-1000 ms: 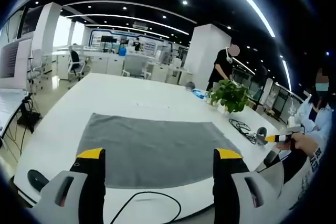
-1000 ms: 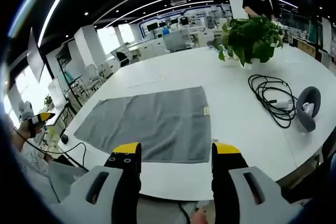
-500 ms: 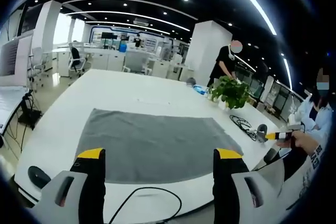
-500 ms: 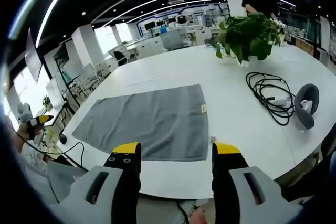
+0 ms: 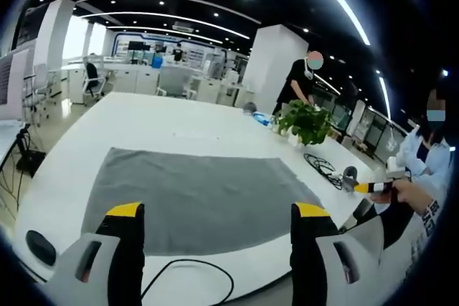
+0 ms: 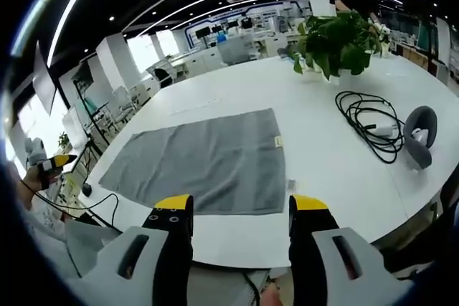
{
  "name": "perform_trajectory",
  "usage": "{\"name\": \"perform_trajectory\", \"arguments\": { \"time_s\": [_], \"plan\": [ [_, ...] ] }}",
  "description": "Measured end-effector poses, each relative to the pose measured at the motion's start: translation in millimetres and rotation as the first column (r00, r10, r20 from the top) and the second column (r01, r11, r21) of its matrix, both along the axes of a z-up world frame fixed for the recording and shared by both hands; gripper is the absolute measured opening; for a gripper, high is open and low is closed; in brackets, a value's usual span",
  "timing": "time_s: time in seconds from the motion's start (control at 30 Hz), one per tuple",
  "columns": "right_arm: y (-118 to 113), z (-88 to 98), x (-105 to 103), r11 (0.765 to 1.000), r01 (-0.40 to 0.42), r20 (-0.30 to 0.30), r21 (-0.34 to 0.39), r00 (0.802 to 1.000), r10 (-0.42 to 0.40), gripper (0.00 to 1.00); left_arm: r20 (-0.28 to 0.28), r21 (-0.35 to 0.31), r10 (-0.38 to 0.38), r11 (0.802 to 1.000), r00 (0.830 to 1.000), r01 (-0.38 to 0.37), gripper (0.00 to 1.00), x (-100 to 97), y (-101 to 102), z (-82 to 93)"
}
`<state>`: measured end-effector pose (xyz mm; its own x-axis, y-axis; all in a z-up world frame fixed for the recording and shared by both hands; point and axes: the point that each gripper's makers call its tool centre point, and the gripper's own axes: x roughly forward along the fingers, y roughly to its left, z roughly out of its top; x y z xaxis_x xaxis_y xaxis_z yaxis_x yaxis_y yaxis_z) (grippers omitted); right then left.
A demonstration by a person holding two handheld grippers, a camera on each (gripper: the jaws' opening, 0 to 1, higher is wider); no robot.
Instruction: Fold the towel on the table until its edges align and the towel forms a compact rectangular stack.
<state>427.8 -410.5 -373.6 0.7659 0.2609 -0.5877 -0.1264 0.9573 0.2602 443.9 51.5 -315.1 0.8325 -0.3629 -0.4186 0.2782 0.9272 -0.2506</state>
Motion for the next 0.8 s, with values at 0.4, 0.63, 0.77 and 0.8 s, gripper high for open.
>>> {"name": "perform_trajectory", "arguments": {
  "time_s": [0.4, 0.63, 0.77, 0.8],
  "plan": [
    [-4, -4.7, -2, 1.000, 0.013, -0.008, 0.006, 1.000, -0.013, 0.52, 0.000, 0.007, -0.019, 1.000, 1.000, 0.019, 0.86, 5.7, -4, 0.8],
    [-3, -6.1, -3, 1.000, 0.012, -0.011, 0.011, 1.000, -0.012, 0.52, 0.022, -0.007, -0.051, 0.999, 0.998, 0.051, 0.86, 18.4, -22, 7.1],
    [-1, -6.8, -4, 1.000, 0.010, -0.013, 0.009, 1.000, -0.010, 0.52, 0.029, -0.001, -0.082, 0.997, 0.996, 0.082, 0.86, 26.9, -34, 9.8],
    [-1, -6.6, -4, 1.000, 0.011, -0.013, 0.009, 1.000, -0.011, 0.52, 0.032, 0.000, -0.087, 0.996, 0.996, 0.087, 0.86, 28.5, -36, 10.7]
  ]
}}
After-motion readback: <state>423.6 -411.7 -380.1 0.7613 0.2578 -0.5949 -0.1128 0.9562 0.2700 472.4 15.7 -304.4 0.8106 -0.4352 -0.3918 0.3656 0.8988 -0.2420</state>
